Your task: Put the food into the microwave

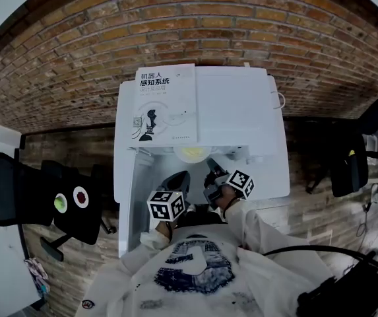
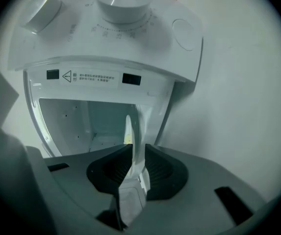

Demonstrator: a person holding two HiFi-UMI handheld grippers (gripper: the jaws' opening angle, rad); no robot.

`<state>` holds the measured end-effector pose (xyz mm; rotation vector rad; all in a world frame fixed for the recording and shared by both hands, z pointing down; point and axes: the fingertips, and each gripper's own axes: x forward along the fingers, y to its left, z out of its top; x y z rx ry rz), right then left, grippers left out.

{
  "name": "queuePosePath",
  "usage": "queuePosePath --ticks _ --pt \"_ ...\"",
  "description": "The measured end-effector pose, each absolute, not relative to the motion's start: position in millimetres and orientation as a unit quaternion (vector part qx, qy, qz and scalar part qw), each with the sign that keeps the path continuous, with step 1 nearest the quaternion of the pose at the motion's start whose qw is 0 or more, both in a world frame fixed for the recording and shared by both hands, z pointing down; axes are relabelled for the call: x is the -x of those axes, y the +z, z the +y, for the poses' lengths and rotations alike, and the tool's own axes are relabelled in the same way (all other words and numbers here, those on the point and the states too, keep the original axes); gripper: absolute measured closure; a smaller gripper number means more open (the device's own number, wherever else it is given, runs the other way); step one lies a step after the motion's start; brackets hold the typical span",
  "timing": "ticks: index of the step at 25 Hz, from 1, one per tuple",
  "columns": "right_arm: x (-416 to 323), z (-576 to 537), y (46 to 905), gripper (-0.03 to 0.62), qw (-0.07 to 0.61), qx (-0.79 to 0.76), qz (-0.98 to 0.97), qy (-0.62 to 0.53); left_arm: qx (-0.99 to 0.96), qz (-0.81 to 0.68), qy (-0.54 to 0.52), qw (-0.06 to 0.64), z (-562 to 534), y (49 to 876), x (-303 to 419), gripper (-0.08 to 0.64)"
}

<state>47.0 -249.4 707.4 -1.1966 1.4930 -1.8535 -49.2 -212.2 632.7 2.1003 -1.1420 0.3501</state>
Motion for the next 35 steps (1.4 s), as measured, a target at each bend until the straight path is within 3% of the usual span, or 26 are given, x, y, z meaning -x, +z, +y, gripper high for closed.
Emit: queuePosePath --ticks 35 --pt "-17.6 -286.1 705.5 0.568 0.242 0.411 0.553 -0.683 -0.813 -0.445 0.149 0.346 -209.9 630.9 63.8 0.552"
